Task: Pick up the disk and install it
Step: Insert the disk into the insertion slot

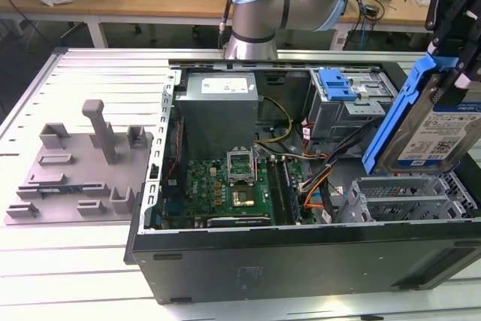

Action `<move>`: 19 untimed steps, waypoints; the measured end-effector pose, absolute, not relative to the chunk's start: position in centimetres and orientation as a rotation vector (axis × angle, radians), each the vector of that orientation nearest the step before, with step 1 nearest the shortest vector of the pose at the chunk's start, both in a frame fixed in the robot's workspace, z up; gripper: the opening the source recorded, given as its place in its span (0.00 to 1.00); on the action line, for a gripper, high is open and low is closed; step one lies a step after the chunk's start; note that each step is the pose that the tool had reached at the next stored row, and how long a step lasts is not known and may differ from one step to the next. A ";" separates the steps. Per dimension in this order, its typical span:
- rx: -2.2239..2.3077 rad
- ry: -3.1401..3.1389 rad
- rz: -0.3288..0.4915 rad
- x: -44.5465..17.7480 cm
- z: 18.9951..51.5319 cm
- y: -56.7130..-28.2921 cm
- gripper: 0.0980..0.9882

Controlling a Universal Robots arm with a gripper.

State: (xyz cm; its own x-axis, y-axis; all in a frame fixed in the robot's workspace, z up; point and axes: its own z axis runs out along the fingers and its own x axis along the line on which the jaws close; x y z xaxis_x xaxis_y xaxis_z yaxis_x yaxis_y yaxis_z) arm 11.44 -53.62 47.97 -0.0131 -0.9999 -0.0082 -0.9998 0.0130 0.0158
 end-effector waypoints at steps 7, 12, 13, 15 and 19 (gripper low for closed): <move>2.203 -2.232 -0.027 11.4 48.0 -53.6 0.30; 2.205 -2.231 -0.026 11.4 48.0 -53.8 0.30; 2.206 -2.230 -0.025 11.4 48.0 -53.9 0.30; 2.213 -2.225 -0.024 11.4 48.0 -53.9 0.30; 2.238 -2.206 -0.016 11.2 47.7 -54.1 0.30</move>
State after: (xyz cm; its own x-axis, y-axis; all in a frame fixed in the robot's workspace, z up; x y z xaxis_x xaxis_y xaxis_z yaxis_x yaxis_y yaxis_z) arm 11.17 -54.12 47.74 0.0144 -0.9999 -0.0080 -0.9999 -0.0145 0.0059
